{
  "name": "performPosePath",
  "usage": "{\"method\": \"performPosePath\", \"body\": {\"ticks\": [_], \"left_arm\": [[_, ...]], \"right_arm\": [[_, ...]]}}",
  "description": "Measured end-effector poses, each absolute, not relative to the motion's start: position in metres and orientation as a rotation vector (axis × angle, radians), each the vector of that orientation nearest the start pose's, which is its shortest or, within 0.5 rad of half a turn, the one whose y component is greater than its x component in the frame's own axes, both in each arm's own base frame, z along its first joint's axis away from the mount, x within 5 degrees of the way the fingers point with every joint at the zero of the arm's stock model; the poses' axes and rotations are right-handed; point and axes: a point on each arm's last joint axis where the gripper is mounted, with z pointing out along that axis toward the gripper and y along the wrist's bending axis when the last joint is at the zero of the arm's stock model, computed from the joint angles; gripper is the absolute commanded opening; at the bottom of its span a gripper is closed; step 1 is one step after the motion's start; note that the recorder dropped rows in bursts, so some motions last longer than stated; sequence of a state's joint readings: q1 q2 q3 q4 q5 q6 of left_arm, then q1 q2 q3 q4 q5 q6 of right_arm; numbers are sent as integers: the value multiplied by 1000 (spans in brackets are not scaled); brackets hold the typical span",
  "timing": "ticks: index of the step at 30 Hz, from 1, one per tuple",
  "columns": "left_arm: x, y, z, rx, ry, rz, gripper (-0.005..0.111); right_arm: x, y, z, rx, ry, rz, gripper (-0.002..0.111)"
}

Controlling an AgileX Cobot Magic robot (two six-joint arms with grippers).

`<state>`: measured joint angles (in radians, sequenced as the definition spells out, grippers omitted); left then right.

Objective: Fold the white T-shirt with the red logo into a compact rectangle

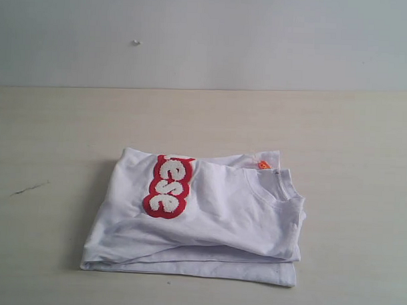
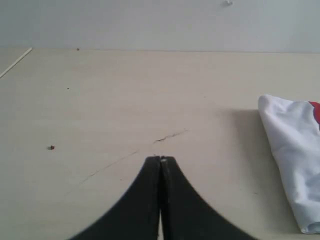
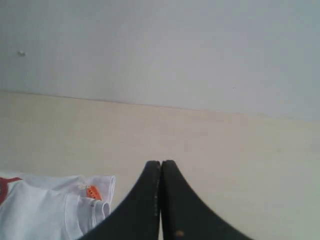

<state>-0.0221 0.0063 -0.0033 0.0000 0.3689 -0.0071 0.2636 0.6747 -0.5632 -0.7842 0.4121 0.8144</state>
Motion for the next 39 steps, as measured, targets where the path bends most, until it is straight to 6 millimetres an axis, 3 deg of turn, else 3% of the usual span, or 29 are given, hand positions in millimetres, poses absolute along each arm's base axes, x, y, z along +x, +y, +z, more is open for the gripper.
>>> {"method": "performPosePath", "body": {"ticks": [19, 30, 39], "left_arm": [[53, -1, 181, 14, 1854, -20, 0], [53, -1, 181, 14, 1854, -20, 0], [53, -1, 181, 14, 1854, -20, 0]], "right_arm": [[84, -15, 251, 182, 1754, -93, 0], [58, -17, 242, 222, 1604, -86, 0], [57, -16, 241, 257, 1594, -36, 0]]}}
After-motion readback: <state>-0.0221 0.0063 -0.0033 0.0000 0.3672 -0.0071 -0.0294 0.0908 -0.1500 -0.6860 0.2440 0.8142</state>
